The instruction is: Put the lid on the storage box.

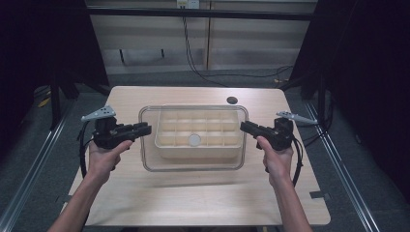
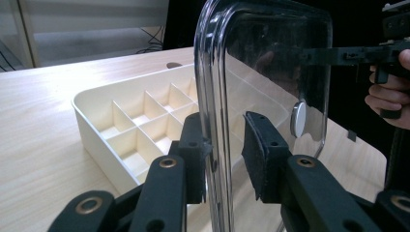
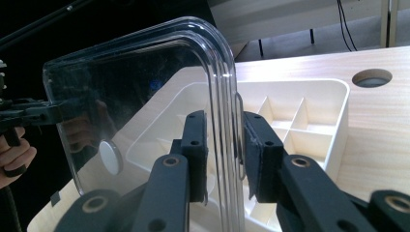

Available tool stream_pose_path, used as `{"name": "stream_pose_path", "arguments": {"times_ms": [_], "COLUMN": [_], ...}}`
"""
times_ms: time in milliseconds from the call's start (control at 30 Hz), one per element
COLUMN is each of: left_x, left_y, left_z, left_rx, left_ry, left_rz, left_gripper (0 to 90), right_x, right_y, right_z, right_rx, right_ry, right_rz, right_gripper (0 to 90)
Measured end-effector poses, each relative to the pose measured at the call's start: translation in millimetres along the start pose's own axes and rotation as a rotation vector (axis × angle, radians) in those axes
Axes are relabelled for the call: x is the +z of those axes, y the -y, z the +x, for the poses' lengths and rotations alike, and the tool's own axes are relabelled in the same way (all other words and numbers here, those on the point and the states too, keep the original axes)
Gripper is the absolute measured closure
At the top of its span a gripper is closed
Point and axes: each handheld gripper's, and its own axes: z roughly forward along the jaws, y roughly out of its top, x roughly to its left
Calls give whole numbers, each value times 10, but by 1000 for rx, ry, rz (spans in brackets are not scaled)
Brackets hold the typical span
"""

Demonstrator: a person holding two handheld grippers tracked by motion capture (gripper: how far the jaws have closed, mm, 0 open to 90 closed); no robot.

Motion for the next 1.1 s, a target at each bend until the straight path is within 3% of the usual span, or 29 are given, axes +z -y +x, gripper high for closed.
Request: {"name": "stream_pose_path", "arguments": {"times_ms": [200, 467, 933, 1100], "left_x": [24, 78, 238, 337], "left_y": [-41, -194, -325, -333], "left_z": [53, 91, 125, 132], "left_rx": [-12, 3, -9, -20], "left_ry": [-17, -30, -31, -69], "left_rz": [-4, 2, -3, 3], "left_gripper": [704, 699, 697, 682], "right_x": [59, 133, 137, 190], "right_y": [-55, -161, -340, -370], "right_z": [-15, -68, -179, -242], "right_rx": [2, 12, 14, 26], "right_ry": [0, 0, 10, 28], "right_rz": [-3, -19, -31, -30], "right_gripper": [734, 734, 738, 737]}}
